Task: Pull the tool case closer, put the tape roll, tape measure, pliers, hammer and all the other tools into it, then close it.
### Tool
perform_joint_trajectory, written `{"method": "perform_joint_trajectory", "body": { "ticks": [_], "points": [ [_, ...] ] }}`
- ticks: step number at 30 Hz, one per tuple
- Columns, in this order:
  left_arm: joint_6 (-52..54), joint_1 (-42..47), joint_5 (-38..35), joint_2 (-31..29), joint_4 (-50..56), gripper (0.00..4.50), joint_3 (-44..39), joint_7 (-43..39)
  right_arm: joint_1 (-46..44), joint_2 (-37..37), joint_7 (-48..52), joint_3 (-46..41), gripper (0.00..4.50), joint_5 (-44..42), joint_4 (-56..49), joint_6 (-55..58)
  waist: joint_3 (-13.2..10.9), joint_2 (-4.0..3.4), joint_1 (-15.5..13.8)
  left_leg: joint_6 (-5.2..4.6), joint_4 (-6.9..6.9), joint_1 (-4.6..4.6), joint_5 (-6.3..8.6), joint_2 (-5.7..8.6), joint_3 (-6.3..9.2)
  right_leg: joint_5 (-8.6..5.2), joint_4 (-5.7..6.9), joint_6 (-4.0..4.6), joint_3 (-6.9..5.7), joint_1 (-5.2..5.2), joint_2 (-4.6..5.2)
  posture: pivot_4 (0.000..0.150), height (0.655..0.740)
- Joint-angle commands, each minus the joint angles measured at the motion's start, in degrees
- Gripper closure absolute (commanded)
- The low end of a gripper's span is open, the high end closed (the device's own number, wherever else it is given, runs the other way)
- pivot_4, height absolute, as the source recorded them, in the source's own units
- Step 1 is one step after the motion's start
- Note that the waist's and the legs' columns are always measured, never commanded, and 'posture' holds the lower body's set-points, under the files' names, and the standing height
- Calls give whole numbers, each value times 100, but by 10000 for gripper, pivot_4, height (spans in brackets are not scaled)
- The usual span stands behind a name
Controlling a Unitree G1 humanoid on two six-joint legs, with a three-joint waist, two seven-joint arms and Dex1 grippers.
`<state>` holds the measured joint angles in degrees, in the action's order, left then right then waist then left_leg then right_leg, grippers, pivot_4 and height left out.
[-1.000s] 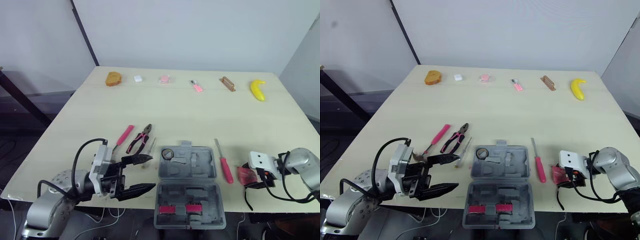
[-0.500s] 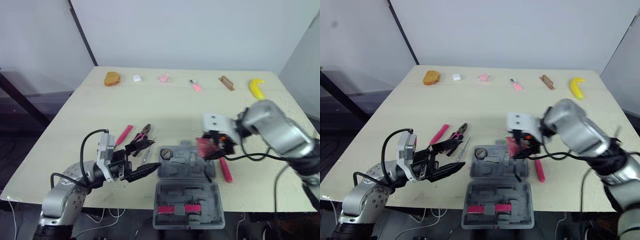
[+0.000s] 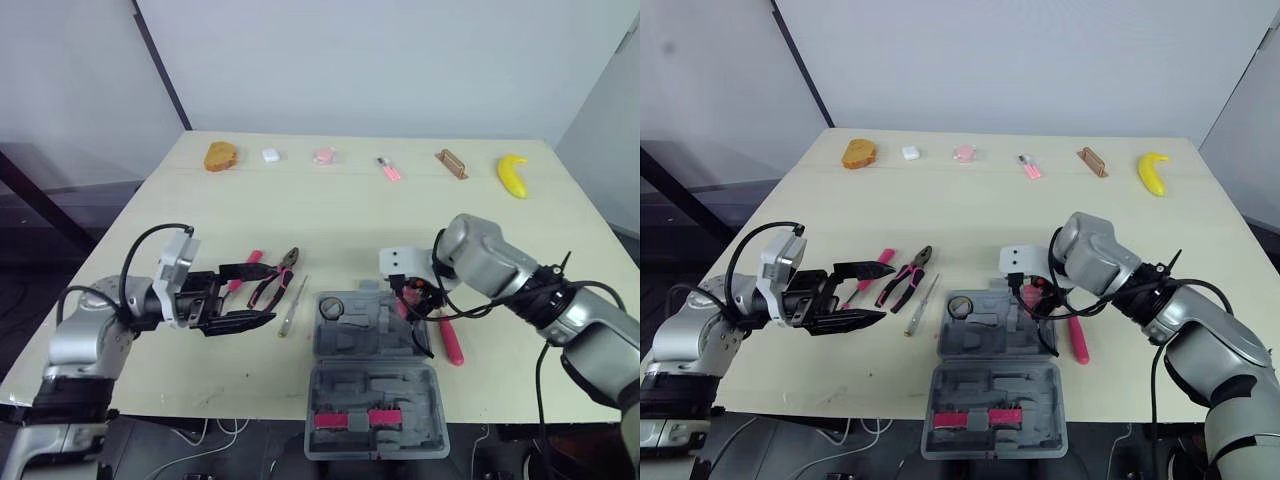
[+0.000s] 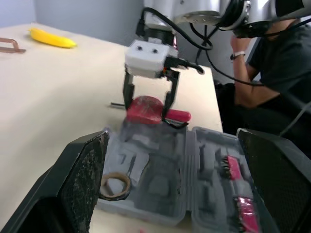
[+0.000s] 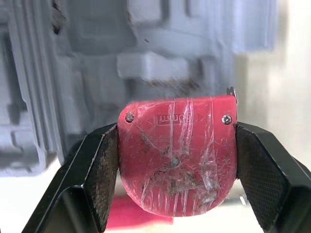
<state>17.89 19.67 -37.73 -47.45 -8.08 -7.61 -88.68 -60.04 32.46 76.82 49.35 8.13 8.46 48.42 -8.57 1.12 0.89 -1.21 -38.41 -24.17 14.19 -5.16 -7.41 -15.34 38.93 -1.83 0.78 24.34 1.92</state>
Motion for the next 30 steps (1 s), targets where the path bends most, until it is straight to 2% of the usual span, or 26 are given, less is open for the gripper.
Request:
{"method": "perform_joint_trajectory", "body": {
  "ticks": [1,4,12,14,15,16,20,26,29,30],
  "points": [
    [-135,11,2,-19,61,0,27,-349,-42,-49,-17,-9,15557,163,34,-19,0,0,-4,4,-1,-5,-2,0,-1,0,0,0,0,4,1,1500,7400],
    [-268,-159,34,34,149,0,43,-339,19,-207,-127,44,15557,292,265,-9,1,0,2,6,-16,-52,-4,0,2,2,10,-2,-2,47,2,1500,7400],
    [-354,-307,1,105,416,0,26,-181,184,-516,-246,87,15557,513,690,-153,3,2,-4,6,-16,-57,-4,-1,4,1,10,-2,-6,49,1,1500,7400],
    [-370,-308,8,133,453,0,33,-138,199,-553,-236,102,5509,552,781,-224,5,5,5,6,-16,-52,-4,-1,6,1,10,-1,-7,45,0,1500,7400],
    [-373,-312,14,141,470,0,39,-124,212,-559,-233,90,2909,565,800,-250,5,5,6,6,-16,-52,-4,-1,6,2,12,-2,-6,45,0,1500,7400],
    [-369,-316,14,153,493,0,41,-108,220,-574,-251,51,1297,574,800,-267,7,8,11,6,-17,-53,-4,-1,5,2,13,-2,-6,46,0,1500,7400],
    [-364,-335,19,185,562,0,43,-61,227,-611,-507,-178,1297,626,775,-346,8,11,21,5,-22,-49,-4,-2,7,1,25,-1,-5,45,-1,1500,7400],
    [-337,-458,-28,245,748,0,3,78,508,-90,-432,-889,1297,294,-273,-223,6,8,-7,6,-24,-56,-4,-1,7,1,23,-2,-5,47,1,1500,7400],
    [-311,-561,-76,317,869,0,-33,179,1376,65,-429,-2321,1297,-755,-1135,-70,9,13,-47,6,-24,-56,-4,-2,12,1,19,-2,-9,44,1,1500,7400],
    [-313,-602,-83,331,891,0,-56,202,1666,94,-539,-2687,1297,-947,-1197,-369,9,13,-54,6,-23,-57,-4,-2,16,1,10,-2,-15,40,0,1500,7400]
  ]
}}
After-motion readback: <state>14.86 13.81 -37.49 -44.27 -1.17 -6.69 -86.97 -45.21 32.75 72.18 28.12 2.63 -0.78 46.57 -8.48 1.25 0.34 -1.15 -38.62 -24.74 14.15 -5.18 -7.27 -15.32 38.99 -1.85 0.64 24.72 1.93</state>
